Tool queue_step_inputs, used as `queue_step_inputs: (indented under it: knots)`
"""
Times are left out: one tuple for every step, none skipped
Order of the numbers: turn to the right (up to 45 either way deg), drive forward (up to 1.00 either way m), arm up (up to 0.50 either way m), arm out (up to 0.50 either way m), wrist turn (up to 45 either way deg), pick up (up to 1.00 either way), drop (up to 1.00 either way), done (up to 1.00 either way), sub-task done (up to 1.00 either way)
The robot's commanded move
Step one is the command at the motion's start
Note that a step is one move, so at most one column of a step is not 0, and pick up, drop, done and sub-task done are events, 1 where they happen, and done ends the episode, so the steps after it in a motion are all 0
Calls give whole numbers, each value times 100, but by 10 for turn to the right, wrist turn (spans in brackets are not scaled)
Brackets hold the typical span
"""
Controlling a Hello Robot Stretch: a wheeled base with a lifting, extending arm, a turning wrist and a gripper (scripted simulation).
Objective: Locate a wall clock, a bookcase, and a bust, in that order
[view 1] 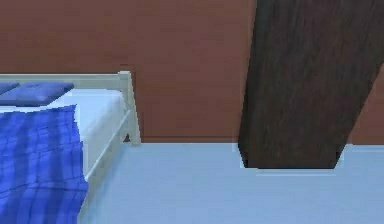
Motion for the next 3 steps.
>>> queue_step_inputs:
  knots:
    - [0,5,0,0,0,0,0,0,0]
    - [90,0,0,0,0,0,0,0,0]
    - [0,75,0,0,0,0,0,0,0]
